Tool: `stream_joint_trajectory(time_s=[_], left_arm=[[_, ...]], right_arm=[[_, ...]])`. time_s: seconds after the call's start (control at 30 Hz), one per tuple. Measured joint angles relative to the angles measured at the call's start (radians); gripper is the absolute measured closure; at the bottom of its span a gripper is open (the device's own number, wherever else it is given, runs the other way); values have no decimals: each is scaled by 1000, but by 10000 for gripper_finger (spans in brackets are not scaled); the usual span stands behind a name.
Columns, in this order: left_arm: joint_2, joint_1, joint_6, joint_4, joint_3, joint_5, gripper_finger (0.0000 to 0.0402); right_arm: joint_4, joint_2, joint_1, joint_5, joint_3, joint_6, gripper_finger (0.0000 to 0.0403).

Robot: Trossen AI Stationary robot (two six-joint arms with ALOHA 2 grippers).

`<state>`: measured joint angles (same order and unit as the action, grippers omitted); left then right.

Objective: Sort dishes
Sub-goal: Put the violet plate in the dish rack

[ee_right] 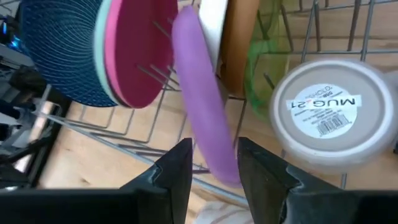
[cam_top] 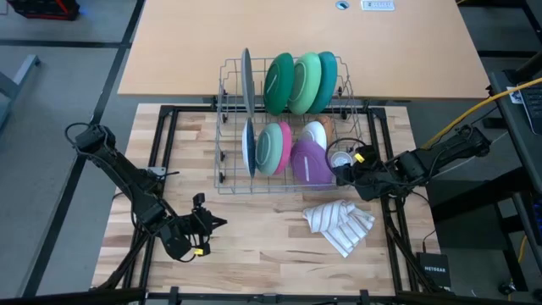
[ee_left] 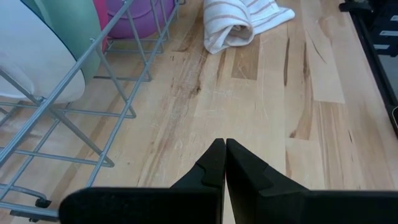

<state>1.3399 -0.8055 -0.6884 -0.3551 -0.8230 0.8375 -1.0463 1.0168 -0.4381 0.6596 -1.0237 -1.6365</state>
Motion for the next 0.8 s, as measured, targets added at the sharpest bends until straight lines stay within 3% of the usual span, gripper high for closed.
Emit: stream_joint_trajectory(time_s=[0.3, 0.5, 0.8], left_arm=[[0, 0, -1, 0, 0, 0, 398], [0, 0, -7, 0, 0, 0, 398], [0, 0, -3, -1, 0, 0, 398]], right_arm=[[50, 0, 35, -27, 102, 16, 272], [233, -3, 110, -100, 155, 134, 272], [295, 0, 159, -160, 164, 202, 272]])
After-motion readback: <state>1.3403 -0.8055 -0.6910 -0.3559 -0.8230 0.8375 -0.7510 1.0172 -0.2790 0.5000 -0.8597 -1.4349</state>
